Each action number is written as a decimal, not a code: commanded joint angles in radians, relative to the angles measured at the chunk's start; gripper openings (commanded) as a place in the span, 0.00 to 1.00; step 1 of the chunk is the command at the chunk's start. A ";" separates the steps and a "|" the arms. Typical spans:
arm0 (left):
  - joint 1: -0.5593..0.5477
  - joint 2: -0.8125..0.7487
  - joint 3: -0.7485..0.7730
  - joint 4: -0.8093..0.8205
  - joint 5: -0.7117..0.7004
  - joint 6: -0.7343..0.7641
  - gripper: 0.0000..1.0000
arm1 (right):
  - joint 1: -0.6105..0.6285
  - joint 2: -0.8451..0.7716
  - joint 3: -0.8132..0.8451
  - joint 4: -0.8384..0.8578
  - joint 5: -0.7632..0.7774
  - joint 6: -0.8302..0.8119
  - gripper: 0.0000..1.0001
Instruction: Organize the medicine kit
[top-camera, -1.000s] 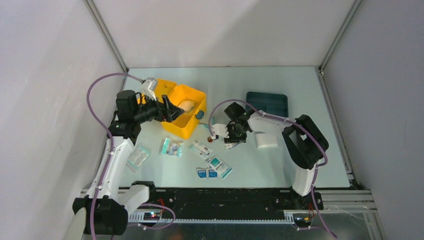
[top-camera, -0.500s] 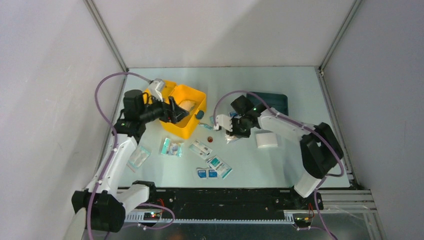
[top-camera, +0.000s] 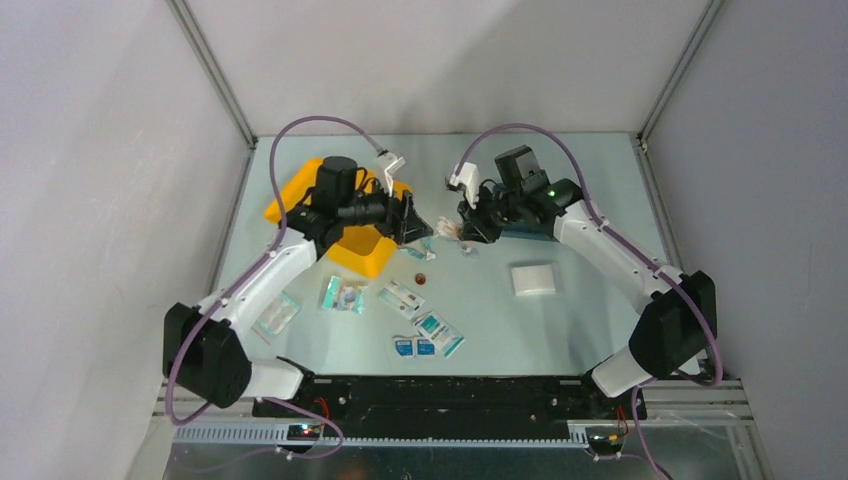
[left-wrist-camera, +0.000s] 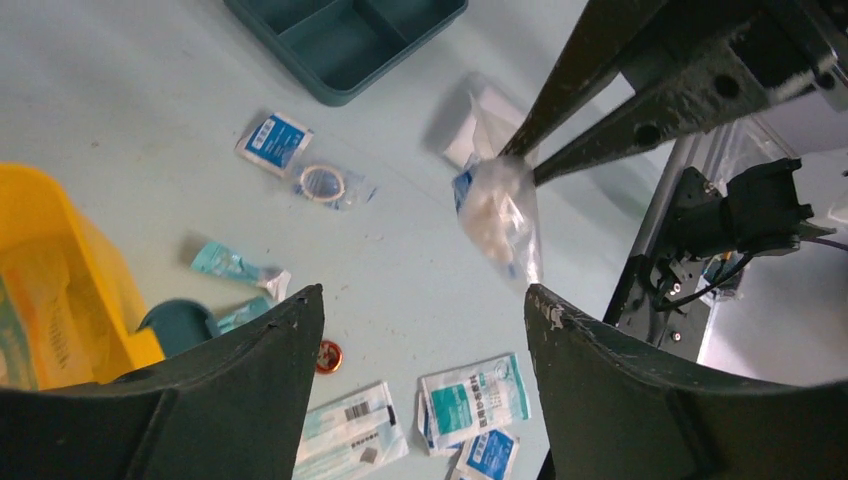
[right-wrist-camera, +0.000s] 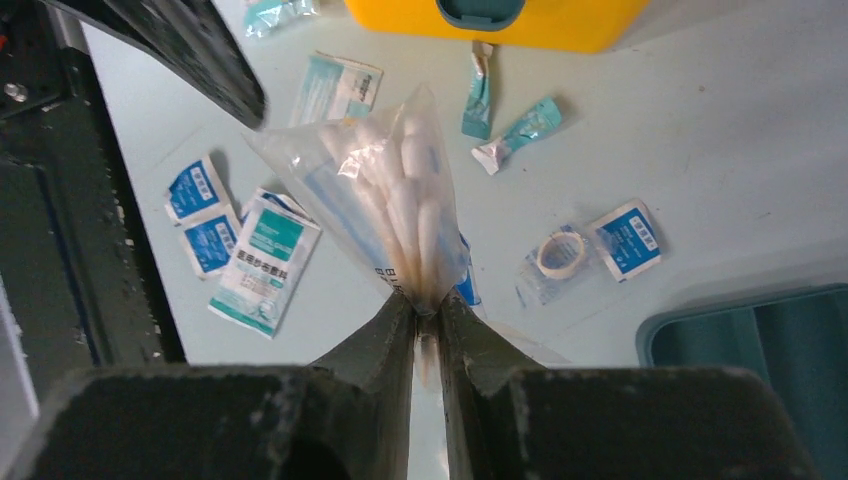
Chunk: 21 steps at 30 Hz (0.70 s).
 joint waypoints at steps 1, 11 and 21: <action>-0.018 0.068 0.066 0.052 0.046 -0.051 0.76 | -0.004 -0.017 0.052 0.023 -0.067 0.059 0.18; -0.040 0.165 0.129 0.085 0.139 -0.154 0.67 | -0.004 -0.008 0.053 0.027 -0.044 0.064 0.18; 0.004 0.077 0.096 0.029 0.029 -0.172 0.76 | -0.018 -0.004 0.042 0.021 -0.025 0.058 0.18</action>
